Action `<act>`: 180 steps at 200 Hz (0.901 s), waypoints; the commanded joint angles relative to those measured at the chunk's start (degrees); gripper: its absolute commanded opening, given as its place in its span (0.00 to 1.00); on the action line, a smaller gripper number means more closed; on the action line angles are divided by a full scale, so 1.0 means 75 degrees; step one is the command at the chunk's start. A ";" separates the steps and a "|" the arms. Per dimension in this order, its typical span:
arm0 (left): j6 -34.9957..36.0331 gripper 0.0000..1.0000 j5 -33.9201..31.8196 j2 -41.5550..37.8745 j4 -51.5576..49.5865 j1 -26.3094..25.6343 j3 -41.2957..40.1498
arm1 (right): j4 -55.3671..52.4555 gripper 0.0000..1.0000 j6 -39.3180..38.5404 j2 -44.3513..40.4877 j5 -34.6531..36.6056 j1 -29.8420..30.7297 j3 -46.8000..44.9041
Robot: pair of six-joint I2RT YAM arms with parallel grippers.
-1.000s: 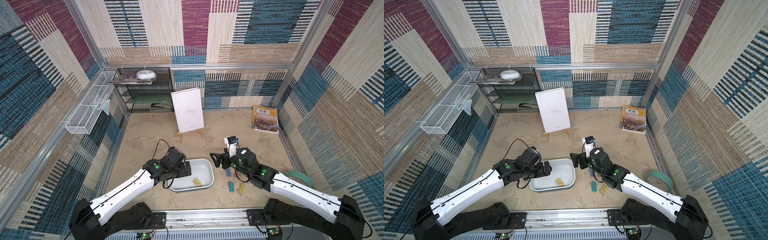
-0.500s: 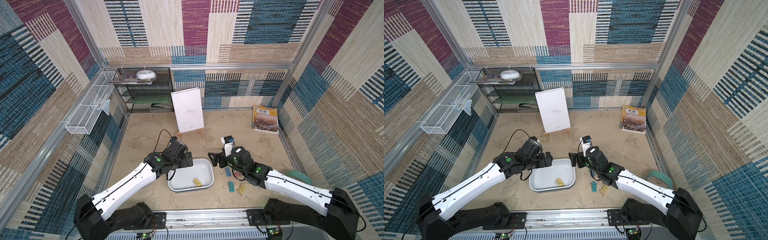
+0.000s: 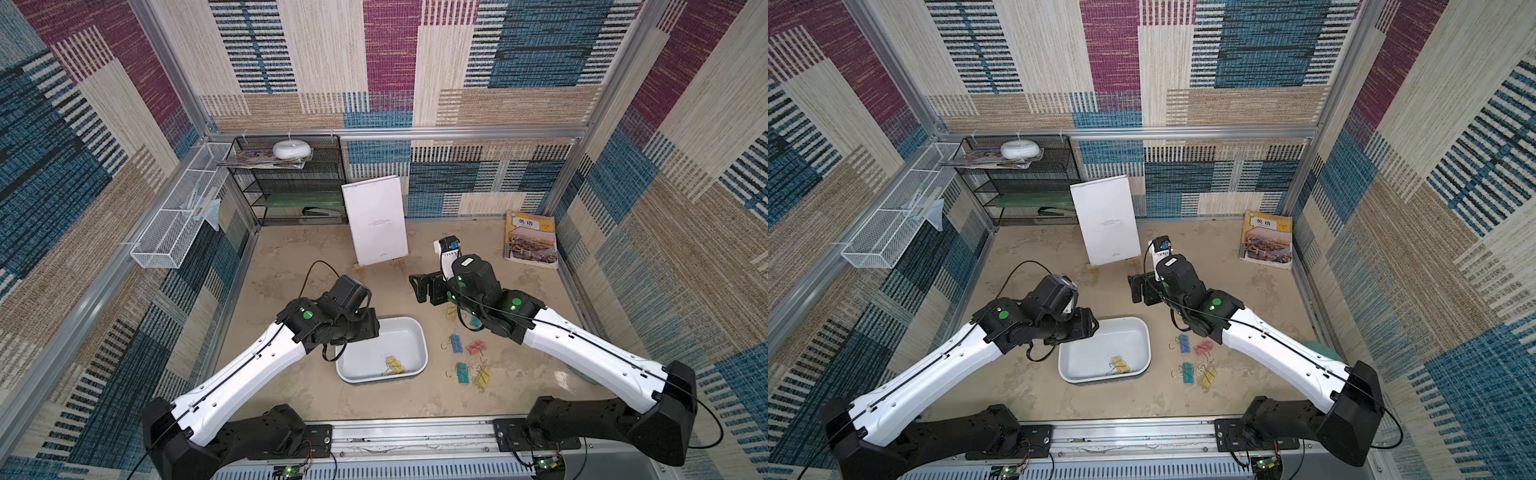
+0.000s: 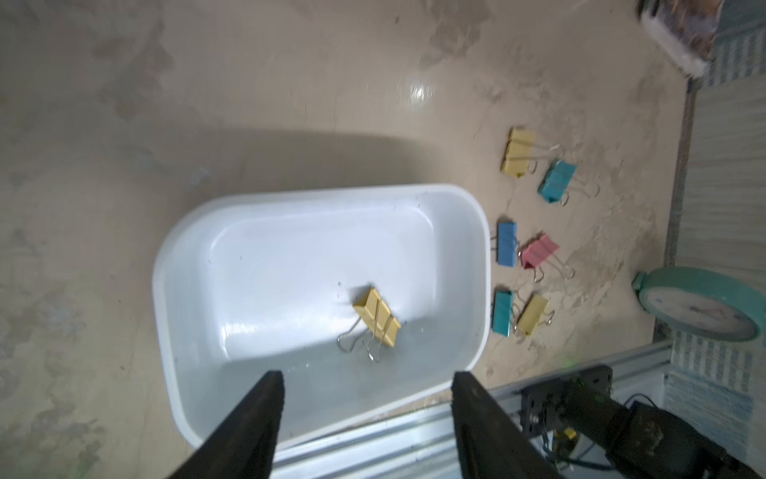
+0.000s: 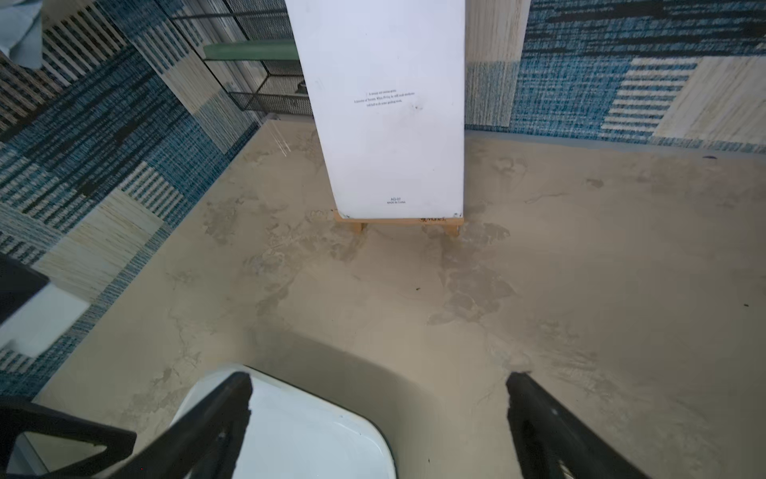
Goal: Take out the binder clips from the storage box
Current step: Pick up the binder clip from the storage box.
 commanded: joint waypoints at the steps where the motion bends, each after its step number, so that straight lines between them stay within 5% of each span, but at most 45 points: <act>1: -0.0479 0.61 0.1884 0.0114 -0.0469 0.0000 -0.0381 | -0.0616 0.99 -0.0070 -0.0018 0.0002 -0.0009 0.0125; 47: -0.0917 0.46 0.2315 0.0507 -0.0069 -0.0015 -0.0923 | -0.0927 0.99 -0.0187 -0.0349 -0.0001 -0.0003 0.0190; 180: -0.0912 0.32 0.2319 0.2489 0.1907 -0.0015 -0.1311 | -0.1205 0.99 -0.0305 -0.1157 0.0041 -0.0003 -0.0079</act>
